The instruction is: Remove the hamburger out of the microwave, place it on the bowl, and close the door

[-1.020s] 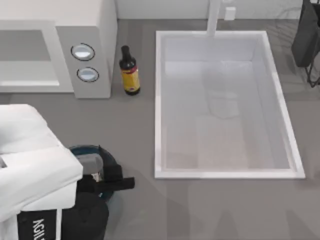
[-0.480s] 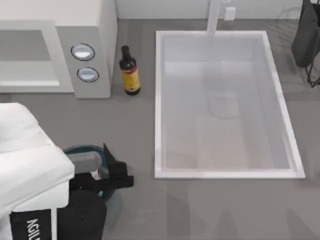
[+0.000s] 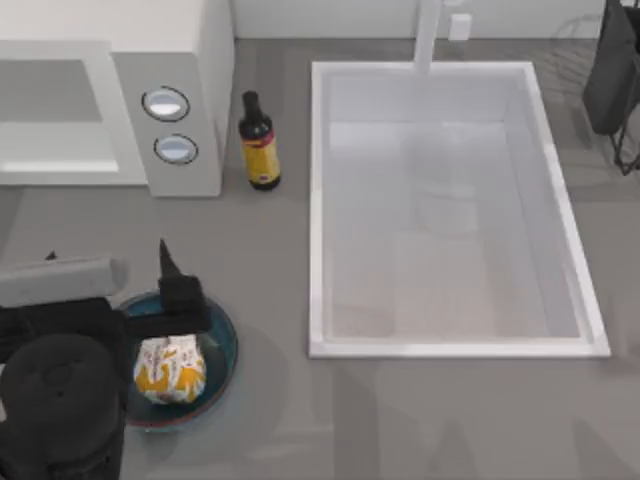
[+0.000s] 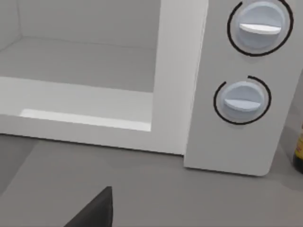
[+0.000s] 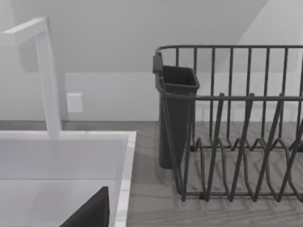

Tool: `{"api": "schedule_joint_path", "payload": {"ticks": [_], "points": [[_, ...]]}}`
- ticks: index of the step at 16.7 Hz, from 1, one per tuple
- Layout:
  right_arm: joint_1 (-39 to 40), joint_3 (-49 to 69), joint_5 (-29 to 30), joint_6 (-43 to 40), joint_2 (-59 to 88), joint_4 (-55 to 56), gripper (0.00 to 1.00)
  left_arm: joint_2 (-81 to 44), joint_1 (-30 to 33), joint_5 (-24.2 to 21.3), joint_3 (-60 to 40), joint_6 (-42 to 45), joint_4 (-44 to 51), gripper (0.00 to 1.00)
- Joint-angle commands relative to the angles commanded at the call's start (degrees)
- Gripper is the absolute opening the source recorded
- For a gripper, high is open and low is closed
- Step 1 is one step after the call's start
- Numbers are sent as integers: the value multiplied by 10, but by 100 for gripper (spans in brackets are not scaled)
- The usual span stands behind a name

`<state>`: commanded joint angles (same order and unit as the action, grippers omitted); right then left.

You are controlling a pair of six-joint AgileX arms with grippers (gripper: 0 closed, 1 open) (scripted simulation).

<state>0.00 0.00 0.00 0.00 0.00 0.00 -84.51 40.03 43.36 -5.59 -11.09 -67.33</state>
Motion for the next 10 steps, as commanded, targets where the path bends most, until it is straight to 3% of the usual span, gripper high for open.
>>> {"api": "schedule_joint_path", "payload": {"ticks": [10], "points": [[0,0,0,0,0,0,100,632,-266,-290,51,74,472,100]]}}
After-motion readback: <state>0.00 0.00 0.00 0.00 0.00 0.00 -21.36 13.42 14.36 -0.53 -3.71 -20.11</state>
